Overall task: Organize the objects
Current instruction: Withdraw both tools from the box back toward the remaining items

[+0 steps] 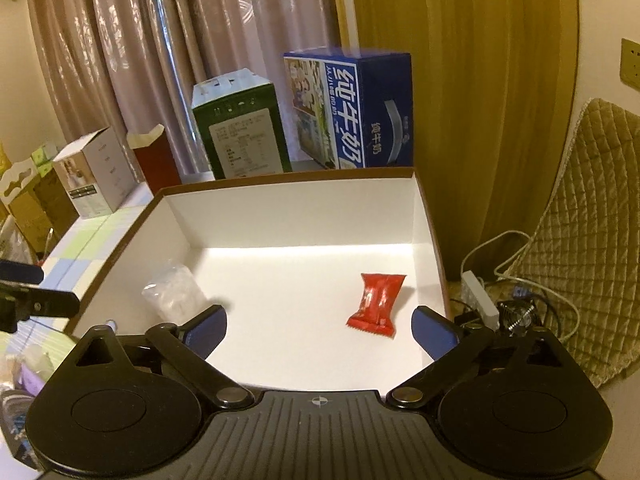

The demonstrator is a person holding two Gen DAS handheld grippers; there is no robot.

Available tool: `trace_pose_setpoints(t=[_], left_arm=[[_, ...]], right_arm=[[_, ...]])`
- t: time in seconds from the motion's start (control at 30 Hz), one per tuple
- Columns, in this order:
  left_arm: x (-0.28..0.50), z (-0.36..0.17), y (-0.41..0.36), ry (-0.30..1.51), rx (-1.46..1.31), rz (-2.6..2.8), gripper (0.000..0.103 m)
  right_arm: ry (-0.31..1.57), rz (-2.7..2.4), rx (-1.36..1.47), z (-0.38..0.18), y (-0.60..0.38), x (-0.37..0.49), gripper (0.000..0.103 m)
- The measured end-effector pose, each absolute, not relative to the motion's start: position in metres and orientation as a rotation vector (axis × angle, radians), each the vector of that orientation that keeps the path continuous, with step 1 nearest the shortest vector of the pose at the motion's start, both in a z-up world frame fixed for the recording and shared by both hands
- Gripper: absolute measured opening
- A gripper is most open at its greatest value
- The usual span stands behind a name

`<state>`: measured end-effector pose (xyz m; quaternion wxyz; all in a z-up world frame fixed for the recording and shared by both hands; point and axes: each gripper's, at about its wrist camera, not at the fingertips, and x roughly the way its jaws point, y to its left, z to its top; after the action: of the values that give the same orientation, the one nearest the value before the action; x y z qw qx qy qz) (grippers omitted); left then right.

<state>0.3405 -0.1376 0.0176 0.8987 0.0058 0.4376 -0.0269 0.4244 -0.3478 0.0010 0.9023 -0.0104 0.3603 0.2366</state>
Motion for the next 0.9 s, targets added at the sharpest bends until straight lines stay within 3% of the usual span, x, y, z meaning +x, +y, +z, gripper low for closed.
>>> trace_pose_setpoints(t=[0.9], left_arm=[[0.213, 0.033, -0.052, 0.901, -0.057, -0.086, 0.092]], right_arm=[[0.783, 0.451, 0.055, 0.018, -0.304, 0.287, 0.098]])
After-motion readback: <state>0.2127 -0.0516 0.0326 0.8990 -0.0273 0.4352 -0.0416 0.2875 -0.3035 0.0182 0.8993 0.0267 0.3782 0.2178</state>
